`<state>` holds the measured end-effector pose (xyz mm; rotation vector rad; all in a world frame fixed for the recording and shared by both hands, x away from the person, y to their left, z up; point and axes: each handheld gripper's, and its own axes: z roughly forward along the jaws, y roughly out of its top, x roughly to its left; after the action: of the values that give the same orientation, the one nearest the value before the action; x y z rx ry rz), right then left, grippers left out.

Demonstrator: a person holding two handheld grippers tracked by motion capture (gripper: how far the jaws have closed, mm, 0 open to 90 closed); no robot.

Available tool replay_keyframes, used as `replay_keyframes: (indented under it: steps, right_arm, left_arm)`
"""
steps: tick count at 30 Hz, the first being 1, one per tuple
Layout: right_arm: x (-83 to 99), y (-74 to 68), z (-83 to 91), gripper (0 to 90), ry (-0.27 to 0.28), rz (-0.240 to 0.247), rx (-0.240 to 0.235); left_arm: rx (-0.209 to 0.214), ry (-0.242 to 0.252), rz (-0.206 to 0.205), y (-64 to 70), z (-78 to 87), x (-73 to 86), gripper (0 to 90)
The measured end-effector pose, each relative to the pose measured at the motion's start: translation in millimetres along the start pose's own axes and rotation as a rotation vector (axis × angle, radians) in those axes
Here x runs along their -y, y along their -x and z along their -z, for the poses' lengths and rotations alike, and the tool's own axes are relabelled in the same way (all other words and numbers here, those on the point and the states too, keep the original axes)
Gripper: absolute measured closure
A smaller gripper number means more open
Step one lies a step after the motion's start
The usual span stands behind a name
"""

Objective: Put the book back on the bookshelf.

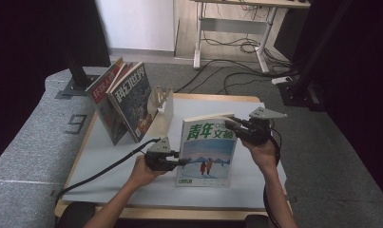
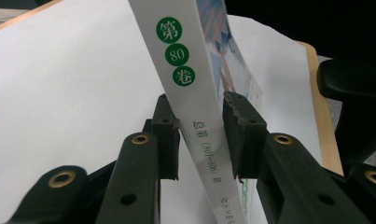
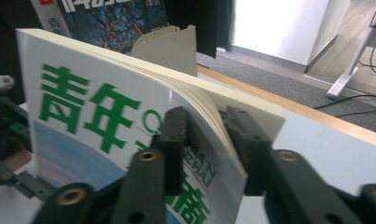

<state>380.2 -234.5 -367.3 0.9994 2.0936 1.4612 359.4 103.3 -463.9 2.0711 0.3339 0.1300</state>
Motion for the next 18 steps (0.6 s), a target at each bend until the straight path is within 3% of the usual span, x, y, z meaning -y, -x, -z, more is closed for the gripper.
replay_keyframes:
  steps: [1, 5, 8, 11, 18]
  right_arm:
    - [0.0, 0.0, 0.0, 62.6, 0.0, 0.0, 0.0]
    - [6.9, 4.3, -1.9, 40.9, -0.026, 0.034, 0.073]
    - [12.6, 9.9, -3.5, 29.9, -0.044, 0.022, 0.08]
    - [18.0, 17.3, -5.2, 22.8, -0.053, -0.013, 0.051]
    - [25.5, 24.8, -12.4, 18.8, -0.056, -0.059, -0.057]
  left_arm:
    - [0.0, 0.0, 0.0, 0.0, 0.0, 0.0, 68.3]
    - [0.005, -0.004, -0.004, 0.3, 0.8, -0.1, 68.5]
    - [0.008, -0.005, -0.004, 0.2, 1.0, -0.1, 68.5]
    - [0.011, -0.006, -0.006, 0.2, 1.3, -0.1, 68.6]
    - [0.021, -0.009, -0.023, 2.0, 3.2, -0.1, 68.9]
